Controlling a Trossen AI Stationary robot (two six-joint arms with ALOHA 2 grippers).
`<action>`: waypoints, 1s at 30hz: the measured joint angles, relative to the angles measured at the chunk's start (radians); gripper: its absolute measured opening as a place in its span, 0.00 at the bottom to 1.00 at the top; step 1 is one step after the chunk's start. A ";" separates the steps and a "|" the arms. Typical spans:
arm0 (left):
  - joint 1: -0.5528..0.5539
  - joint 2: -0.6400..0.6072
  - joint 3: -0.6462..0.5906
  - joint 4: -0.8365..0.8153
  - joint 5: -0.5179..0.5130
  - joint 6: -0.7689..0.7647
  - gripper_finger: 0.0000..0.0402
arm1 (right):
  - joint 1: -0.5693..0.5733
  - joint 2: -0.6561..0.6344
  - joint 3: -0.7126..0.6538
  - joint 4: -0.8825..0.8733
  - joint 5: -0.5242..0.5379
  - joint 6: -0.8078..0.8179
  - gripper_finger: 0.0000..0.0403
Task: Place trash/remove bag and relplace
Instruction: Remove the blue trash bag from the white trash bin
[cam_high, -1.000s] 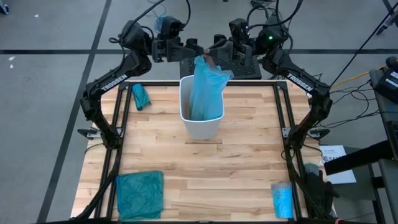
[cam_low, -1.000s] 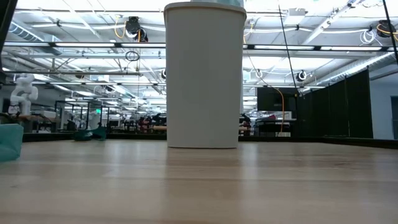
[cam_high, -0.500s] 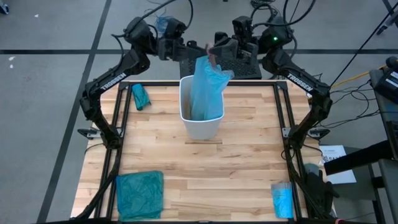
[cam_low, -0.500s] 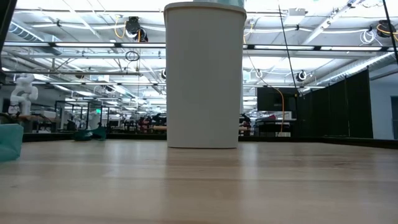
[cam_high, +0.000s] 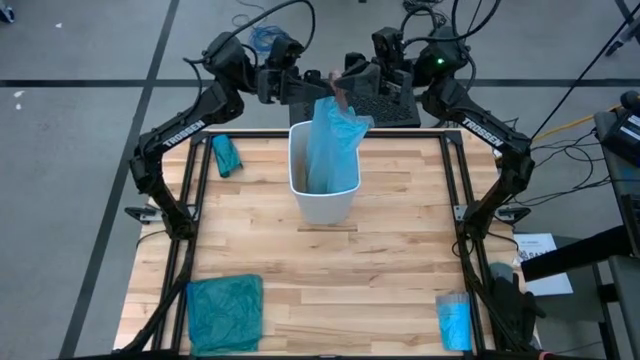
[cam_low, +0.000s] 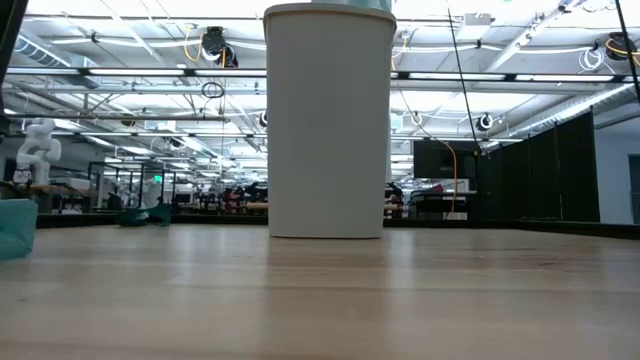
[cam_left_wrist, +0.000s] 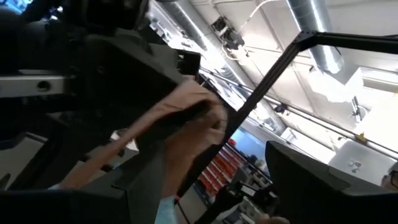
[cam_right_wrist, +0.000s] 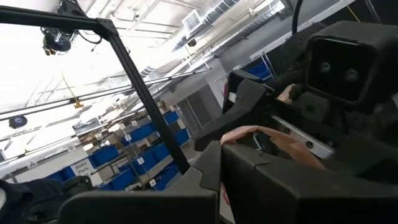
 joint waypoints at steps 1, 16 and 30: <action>0.000 0.003 0.000 -0.003 -0.001 0.000 0.67 | 0.000 0.000 0.000 0.000 0.000 0.000 0.00; -0.024 0.058 0.001 0.069 -0.027 0.000 0.67 | 0.000 0.002 0.000 -0.037 0.004 -0.016 0.00; -0.025 0.059 0.001 0.069 -0.040 0.054 0.05 | 0.000 0.002 0.000 -0.038 0.031 -0.016 0.00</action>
